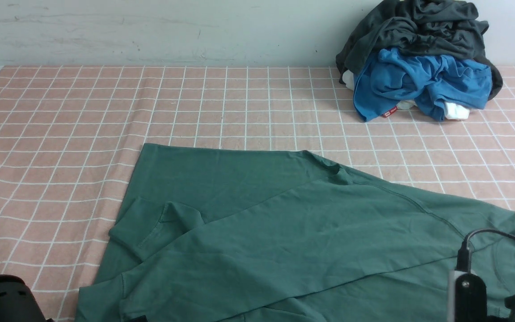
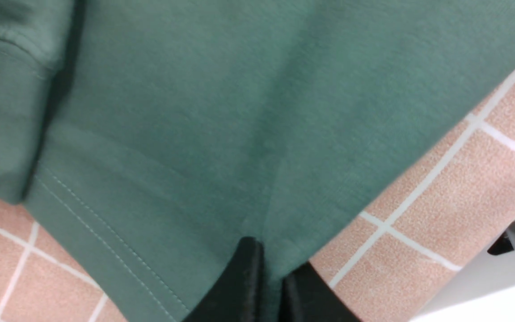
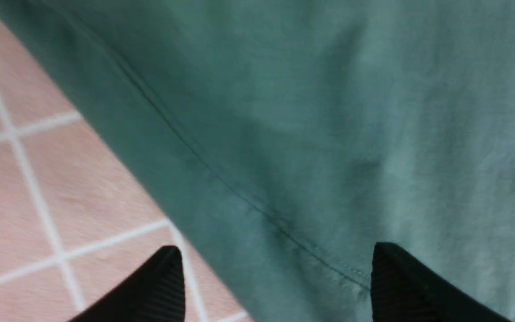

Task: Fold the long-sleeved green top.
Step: Use both arms simultaneously to clamp the lower edge of the clothing fabric

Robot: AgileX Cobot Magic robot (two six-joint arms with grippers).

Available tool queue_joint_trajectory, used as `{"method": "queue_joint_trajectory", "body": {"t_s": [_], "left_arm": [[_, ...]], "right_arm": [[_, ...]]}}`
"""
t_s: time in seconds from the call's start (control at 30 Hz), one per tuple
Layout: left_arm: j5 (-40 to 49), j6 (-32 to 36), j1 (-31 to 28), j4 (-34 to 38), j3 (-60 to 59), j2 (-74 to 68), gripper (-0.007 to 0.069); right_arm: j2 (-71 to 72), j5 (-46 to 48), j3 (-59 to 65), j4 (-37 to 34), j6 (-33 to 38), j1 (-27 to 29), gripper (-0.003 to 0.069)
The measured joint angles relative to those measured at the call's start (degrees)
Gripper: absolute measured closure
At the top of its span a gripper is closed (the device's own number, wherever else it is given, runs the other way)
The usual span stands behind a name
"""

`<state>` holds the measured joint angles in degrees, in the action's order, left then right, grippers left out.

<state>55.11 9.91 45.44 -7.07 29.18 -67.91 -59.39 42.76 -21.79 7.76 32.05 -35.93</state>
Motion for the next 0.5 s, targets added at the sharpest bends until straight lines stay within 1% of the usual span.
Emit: {"method": "queue_joint_trajectory", "body": {"t_s": [0.13,0.27,0.37,0.5], "left_arm": [[-1.2,0.0,0.0,0.0,0.0,0.0,0.0618],[-1.3,0.1,0.0,0.0,0.0,0.0,0.0618],[-1.3,0.1,0.0,0.0,0.0,0.0,0.0618],[-1.3,0.1,0.0,0.0,0.0,0.0,0.0618]], "right_arm": [[-0.1,-4.1,4.0,6.0,0.1,0.0,0.0134],[-1.2,-5.6,6.0,9.5,0.2,0.0,0.0148],[-3.4,-7.8,6.3,12.3,-0.2,0.0,0.0176],[-5.2,-9.0,6.2,13.6,-1.2,0.0,0.0213]]}}
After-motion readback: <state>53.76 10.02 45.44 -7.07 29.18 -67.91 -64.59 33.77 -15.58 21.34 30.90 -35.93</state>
